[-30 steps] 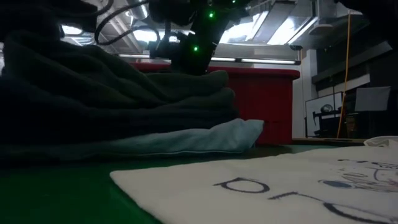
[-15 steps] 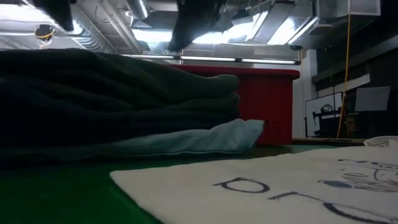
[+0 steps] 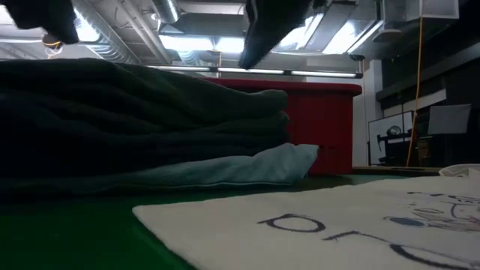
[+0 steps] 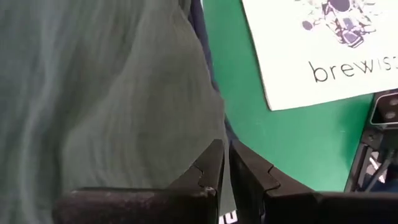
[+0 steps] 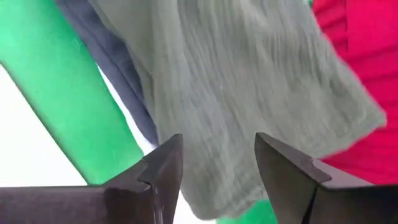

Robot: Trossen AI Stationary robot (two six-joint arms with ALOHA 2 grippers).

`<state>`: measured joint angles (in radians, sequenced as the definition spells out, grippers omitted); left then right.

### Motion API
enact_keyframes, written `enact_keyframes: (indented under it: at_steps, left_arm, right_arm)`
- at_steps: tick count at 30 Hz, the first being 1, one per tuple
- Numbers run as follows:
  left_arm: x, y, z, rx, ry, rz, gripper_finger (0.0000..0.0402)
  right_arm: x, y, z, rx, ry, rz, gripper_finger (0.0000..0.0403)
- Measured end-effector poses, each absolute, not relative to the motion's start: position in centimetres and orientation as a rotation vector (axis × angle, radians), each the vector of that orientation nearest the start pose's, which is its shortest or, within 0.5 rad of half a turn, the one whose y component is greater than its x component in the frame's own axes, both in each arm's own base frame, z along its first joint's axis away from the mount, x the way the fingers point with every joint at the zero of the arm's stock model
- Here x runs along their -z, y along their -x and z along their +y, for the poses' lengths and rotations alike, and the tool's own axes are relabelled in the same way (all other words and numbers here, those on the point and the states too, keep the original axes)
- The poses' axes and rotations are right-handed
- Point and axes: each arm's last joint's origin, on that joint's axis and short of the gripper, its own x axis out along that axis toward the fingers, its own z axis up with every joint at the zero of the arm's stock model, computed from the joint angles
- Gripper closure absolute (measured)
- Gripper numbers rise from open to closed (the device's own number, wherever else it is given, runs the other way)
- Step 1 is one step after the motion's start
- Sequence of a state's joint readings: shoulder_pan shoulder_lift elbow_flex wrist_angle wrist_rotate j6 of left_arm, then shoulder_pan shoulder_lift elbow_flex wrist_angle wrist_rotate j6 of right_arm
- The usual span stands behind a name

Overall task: Fold Laundry from Bin
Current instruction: Stack the dark green shirt on top of the gray shorts

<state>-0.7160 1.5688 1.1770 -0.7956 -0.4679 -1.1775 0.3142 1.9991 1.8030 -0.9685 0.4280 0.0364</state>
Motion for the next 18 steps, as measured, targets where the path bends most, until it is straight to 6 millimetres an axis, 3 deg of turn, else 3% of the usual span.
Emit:
enact_keyframes:
  at_steps: [11, 18]
  left_arm:
    - [-21.1, -22.8, -19.5, -0.315, 0.456, 0.938, 0.0379]
    - [-19.3, -22.0, -19.3, -0.303, 0.474, 1.002, 0.0379]
  right_arm:
    - [-22.0, -39.6, 9.9, 0.206, 0.420, 1.216, 0.0203]
    - [-20.6, -39.3, 8.8, 0.233, 0.422, 1.257, 0.0203]
